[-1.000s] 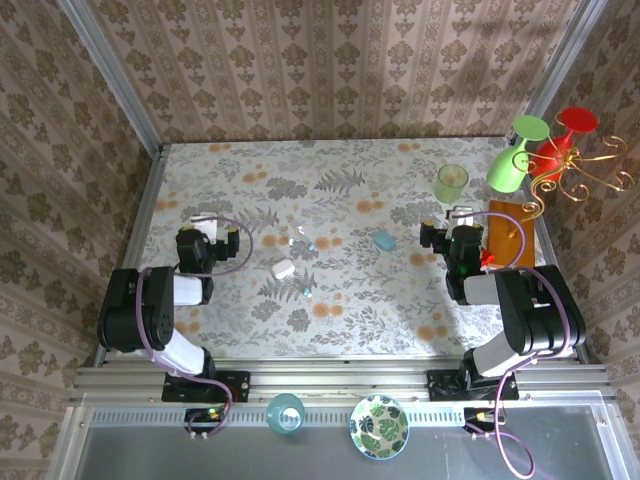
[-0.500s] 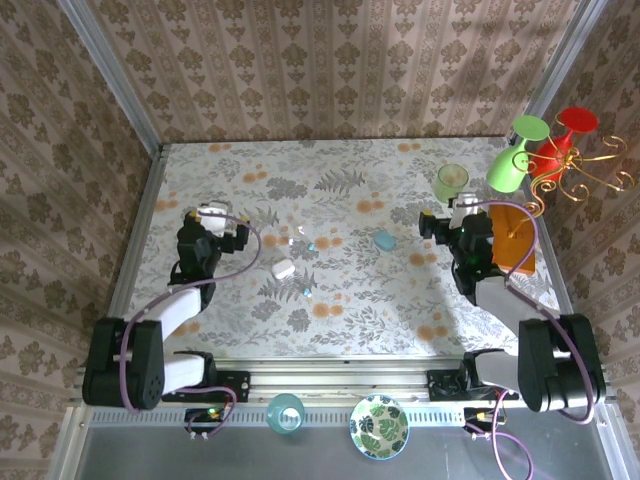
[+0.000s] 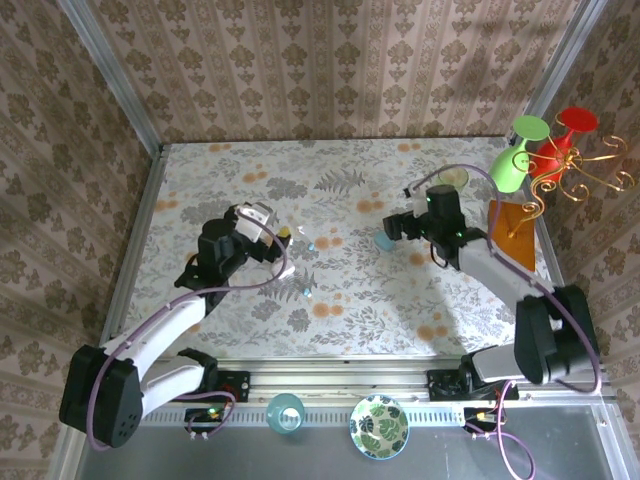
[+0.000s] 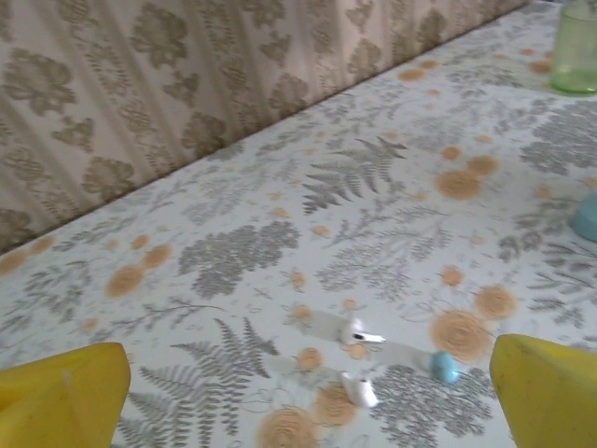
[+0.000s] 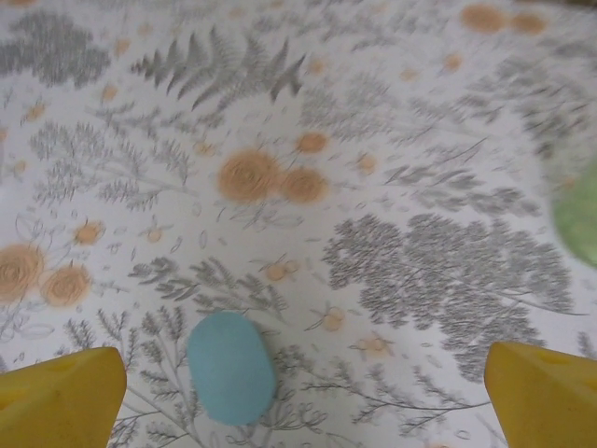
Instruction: Insert wireless bluetooth earbuds into charging case
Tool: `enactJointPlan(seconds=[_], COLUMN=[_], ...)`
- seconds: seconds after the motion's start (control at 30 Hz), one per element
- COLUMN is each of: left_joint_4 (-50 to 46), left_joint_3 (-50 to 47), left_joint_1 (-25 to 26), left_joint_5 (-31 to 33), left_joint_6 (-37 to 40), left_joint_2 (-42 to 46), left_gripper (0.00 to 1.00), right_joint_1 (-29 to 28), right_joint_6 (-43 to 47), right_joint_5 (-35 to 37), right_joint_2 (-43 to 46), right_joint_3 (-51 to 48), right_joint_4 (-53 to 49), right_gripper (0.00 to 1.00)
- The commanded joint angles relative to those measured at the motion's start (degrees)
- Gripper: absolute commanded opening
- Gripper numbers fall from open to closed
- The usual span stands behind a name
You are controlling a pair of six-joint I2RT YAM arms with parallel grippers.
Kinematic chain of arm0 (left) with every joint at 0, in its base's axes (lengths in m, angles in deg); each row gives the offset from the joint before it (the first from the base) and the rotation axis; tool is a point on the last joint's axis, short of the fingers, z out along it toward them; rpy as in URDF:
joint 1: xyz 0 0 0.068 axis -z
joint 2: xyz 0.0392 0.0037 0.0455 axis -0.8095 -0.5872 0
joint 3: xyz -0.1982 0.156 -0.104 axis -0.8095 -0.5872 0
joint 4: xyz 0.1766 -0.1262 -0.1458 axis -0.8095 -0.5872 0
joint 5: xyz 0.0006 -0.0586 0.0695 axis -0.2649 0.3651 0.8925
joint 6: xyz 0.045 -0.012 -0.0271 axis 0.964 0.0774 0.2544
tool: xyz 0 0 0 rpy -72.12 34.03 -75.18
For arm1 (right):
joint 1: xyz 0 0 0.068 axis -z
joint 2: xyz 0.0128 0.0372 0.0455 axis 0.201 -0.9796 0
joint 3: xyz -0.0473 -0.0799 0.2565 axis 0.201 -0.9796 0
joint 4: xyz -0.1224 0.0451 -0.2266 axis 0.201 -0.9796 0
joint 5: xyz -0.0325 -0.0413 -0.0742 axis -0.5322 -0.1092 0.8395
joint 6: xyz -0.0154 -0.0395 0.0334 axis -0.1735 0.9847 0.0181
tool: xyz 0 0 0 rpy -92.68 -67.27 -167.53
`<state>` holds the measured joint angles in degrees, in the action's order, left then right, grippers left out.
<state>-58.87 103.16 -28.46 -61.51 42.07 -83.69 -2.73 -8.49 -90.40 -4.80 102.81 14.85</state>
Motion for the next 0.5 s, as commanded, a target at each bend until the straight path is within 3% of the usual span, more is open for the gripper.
enactJointPlan(seconds=[0.0,0.13,0.27,0.47], left_joint_4=[-1.89,-1.81,-1.51,-1.16], left_joint_3=[1.42,1.57,1.45,1.2], left_joint_1=[2.26,2.54,2.55,2.54], left_joint_5=[-1.03,-0.18,0.57,-0.35], left_joint_6=[-0.53,-0.51,-0.26,-0.65], left_joint_2=[-0.67,-0.68,-0.64,-0.94], left_gripper=[1.0,1.0,1.0,1.0], right_joint_1=[-2.69,-5.72,-7.29,-7.21], right_joint_6=[-1.18,-3.44,-5.88,-9.0], right_joint_5=[0.46,1.43,2.57,5.9], right_joint_2=[-5.43,-10.76,-14.9,-18.6], right_joint_3=[4.82,9.38,11.49,14.61], right_joint_4=[-11.7,-17.6,-19.29,-22.33], right_gripper=[1.0,0.98,0.87,0.84])
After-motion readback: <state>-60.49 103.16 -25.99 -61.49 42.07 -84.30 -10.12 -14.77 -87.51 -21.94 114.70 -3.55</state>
